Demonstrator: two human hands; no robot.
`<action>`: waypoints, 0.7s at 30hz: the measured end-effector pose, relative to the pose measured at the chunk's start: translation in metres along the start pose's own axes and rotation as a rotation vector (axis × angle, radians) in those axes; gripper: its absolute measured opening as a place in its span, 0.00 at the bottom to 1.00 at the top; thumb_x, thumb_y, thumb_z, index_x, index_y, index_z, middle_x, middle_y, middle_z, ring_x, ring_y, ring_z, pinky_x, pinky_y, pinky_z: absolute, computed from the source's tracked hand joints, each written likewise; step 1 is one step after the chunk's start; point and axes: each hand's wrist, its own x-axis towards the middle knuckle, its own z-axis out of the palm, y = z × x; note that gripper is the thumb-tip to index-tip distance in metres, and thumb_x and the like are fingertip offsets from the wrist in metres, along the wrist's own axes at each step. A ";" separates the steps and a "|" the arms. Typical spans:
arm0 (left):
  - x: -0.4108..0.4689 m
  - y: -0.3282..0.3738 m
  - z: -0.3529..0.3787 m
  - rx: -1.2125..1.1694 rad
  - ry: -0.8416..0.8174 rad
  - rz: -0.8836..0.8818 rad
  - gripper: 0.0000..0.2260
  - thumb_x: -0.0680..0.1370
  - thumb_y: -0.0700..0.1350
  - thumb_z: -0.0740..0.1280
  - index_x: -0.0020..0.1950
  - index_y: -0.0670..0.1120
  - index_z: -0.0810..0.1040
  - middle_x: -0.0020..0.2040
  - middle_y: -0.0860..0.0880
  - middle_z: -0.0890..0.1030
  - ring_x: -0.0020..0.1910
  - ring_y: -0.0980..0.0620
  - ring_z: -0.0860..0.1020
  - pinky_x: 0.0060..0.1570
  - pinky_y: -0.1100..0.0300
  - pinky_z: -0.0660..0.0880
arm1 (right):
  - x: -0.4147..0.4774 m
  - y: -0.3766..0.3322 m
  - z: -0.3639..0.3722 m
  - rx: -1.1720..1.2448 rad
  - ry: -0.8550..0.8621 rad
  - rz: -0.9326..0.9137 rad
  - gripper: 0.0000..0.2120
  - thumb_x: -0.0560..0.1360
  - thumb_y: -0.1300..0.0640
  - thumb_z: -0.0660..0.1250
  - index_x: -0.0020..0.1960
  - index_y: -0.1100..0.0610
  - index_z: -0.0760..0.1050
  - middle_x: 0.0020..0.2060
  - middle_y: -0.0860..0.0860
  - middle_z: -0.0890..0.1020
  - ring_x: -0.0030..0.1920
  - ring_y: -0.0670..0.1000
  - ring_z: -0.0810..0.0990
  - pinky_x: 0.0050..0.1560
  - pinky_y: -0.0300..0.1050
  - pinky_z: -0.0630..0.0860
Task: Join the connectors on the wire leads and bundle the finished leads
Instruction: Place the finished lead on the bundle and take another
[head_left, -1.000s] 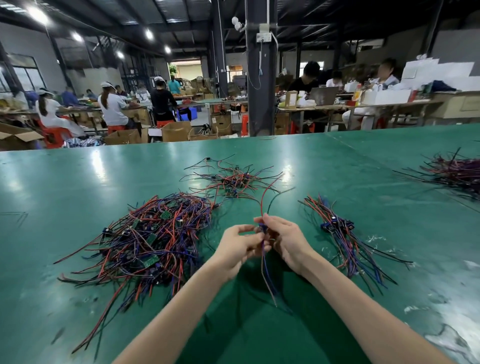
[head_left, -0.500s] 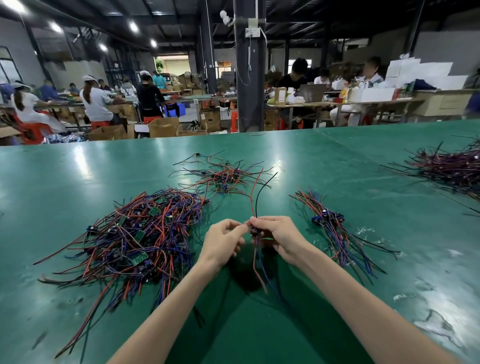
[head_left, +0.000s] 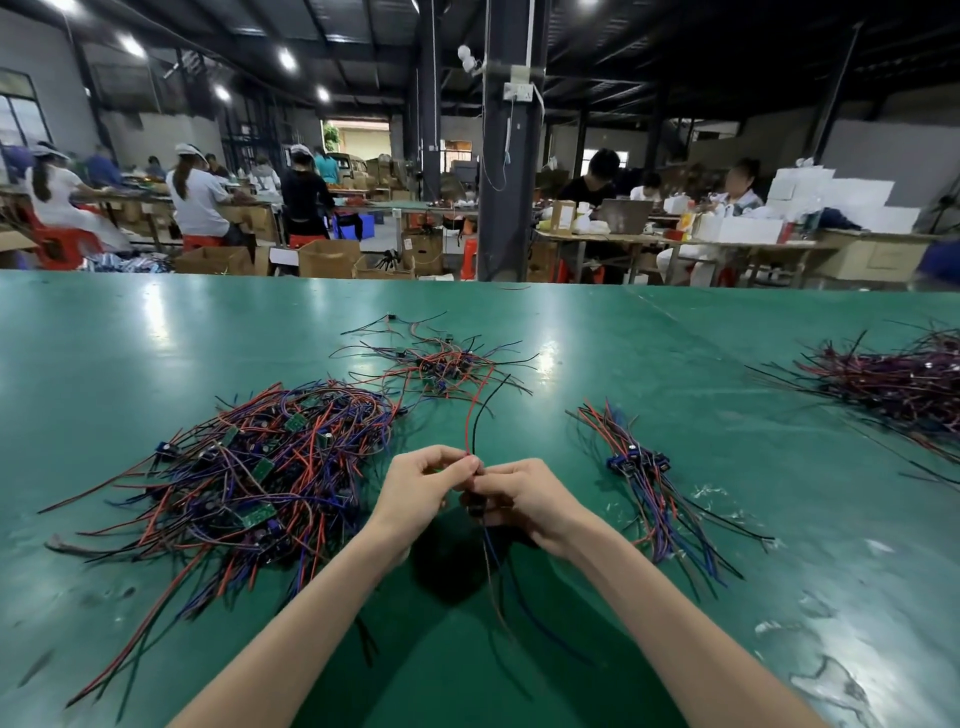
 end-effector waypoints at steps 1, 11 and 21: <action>0.000 0.000 0.001 -0.001 0.008 0.003 0.06 0.74 0.40 0.71 0.36 0.47 0.83 0.30 0.51 0.81 0.28 0.60 0.73 0.26 0.70 0.67 | 0.000 0.000 0.000 0.018 -0.009 0.008 0.06 0.75 0.70 0.64 0.45 0.66 0.81 0.38 0.59 0.80 0.37 0.52 0.75 0.40 0.44 0.79; -0.002 0.005 0.003 -0.029 0.017 0.054 0.03 0.74 0.35 0.70 0.46 0.42 0.81 0.35 0.51 0.84 0.30 0.62 0.79 0.30 0.75 0.69 | -0.005 -0.001 0.000 0.099 -0.047 0.042 0.06 0.75 0.68 0.66 0.41 0.65 0.80 0.30 0.55 0.82 0.31 0.50 0.82 0.35 0.42 0.81; 0.001 0.002 0.001 0.054 0.026 0.108 0.04 0.71 0.36 0.73 0.43 0.44 0.84 0.30 0.55 0.82 0.28 0.64 0.76 0.30 0.74 0.68 | -0.002 0.002 0.001 -0.020 -0.034 0.040 0.07 0.74 0.68 0.67 0.39 0.61 0.81 0.31 0.54 0.82 0.31 0.50 0.80 0.37 0.43 0.81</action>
